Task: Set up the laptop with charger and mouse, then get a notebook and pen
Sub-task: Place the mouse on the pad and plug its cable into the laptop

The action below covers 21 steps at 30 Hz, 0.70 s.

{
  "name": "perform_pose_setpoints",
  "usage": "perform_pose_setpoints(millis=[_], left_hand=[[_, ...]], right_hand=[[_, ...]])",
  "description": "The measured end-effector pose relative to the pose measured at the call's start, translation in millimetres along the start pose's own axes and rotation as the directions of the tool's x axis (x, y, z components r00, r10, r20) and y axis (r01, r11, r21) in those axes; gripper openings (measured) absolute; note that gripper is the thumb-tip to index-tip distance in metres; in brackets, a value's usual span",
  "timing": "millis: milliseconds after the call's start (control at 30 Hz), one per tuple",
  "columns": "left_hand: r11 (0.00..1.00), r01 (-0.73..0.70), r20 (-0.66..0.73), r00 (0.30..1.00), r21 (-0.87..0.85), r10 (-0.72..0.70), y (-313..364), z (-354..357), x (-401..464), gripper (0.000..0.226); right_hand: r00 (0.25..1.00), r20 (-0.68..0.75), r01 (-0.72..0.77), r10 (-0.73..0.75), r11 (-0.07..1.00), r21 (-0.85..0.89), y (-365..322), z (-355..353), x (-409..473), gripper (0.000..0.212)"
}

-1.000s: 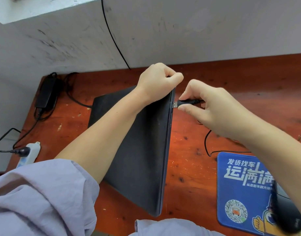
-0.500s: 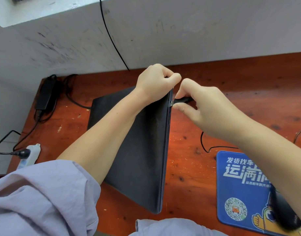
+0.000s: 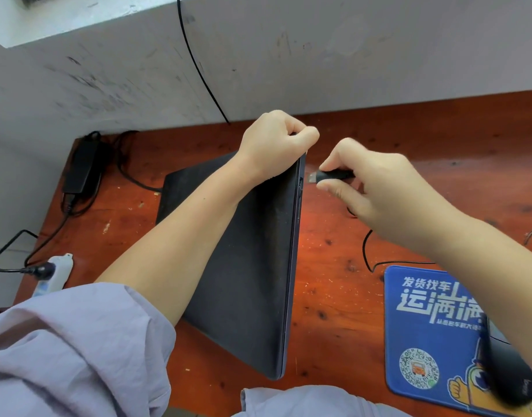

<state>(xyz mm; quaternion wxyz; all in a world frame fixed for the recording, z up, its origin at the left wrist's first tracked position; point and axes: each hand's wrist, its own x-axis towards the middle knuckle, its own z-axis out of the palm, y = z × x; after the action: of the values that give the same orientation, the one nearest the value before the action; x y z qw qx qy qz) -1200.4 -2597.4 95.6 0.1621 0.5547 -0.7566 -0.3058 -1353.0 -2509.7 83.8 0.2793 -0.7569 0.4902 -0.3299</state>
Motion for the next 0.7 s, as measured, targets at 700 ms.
perform_pose_setpoints(millis=[700], left_hand=[[1.0,0.017,0.017,1.0,-0.021,-0.016,3.3,-1.9,-2.3,0.028]], right_hand=[[0.922,0.074,-0.387,0.38,0.913,0.129,-22.2,6.3,12.4,0.043]])
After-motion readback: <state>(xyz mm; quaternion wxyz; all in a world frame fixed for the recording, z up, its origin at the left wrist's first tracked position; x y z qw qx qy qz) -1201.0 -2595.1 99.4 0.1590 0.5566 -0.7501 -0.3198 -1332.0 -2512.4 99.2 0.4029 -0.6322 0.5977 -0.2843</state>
